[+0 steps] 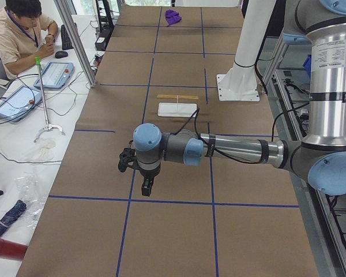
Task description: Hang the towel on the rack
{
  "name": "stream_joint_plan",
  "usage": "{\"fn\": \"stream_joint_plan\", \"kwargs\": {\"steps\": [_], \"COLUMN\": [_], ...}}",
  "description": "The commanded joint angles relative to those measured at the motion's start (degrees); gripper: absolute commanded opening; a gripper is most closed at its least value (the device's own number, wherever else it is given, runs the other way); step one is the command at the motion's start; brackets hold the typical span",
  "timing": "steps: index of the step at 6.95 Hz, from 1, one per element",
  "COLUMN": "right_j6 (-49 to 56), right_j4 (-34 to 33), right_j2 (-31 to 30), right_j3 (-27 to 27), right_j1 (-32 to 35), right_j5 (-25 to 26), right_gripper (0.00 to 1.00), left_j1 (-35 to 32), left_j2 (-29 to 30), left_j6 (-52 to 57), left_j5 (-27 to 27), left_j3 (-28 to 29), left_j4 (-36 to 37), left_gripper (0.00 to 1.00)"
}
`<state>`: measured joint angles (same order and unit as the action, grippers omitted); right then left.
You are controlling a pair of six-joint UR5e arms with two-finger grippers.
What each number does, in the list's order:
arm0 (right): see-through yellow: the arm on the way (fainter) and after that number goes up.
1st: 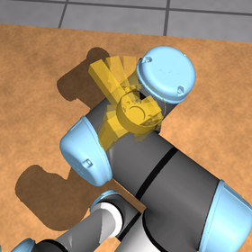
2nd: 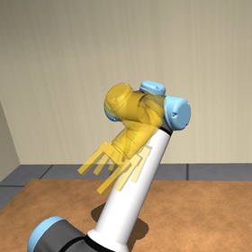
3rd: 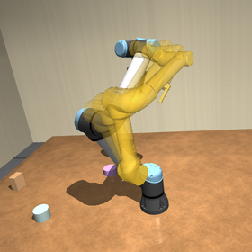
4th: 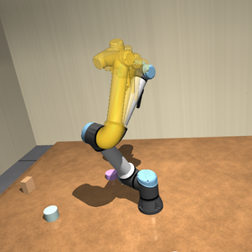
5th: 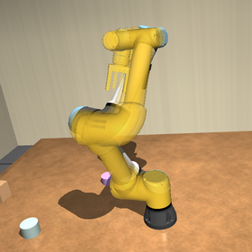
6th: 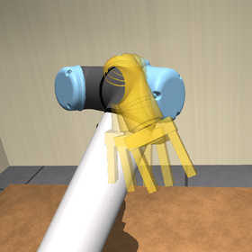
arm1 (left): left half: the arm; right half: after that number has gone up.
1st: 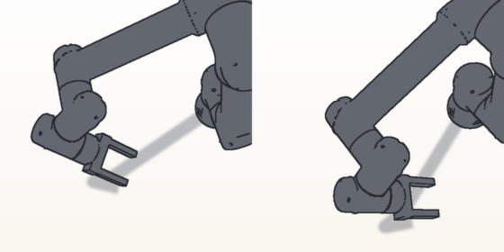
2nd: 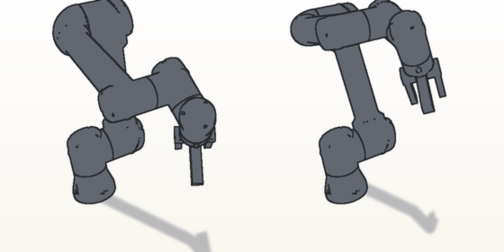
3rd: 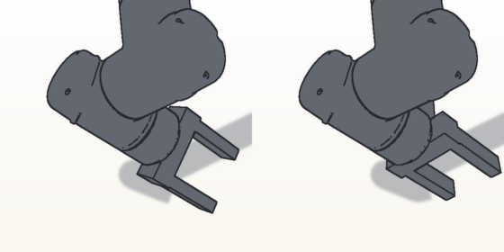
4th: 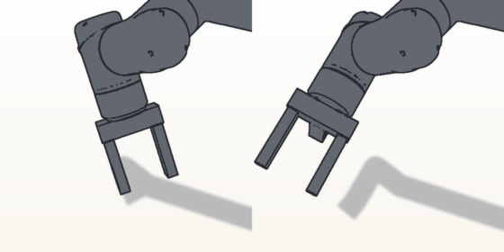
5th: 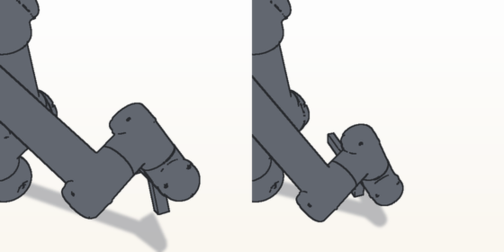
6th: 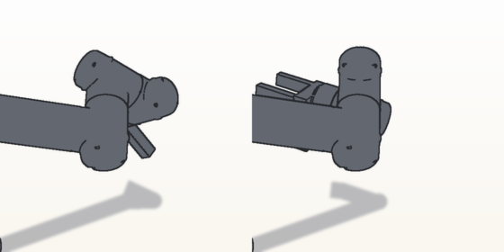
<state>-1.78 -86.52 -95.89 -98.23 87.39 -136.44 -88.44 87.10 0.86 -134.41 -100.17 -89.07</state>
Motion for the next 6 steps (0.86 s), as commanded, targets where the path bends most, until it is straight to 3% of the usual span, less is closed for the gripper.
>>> {"fn": "stream_joint_plan", "kwargs": {"steps": [1,6], "right_j6": [-1.8,-2.1], "right_j4": [0.2,0.2], "right_j2": [-0.1,-0.1], "right_j3": [-0.3,-1.5], "right_j1": [0.1,0.1], "right_j5": [-0.1,-0.1], "right_gripper": [1.00,1.00], "left_j1": [-0.9,-0.2], "left_j2": [1.5,1.5], "left_j6": [3.3,3.9], "left_j5": [1.7,3.4], "left_j3": [-5.3,-4.2], "left_j4": [7.1,5.0], "left_gripper": [1.00,1.00]}}
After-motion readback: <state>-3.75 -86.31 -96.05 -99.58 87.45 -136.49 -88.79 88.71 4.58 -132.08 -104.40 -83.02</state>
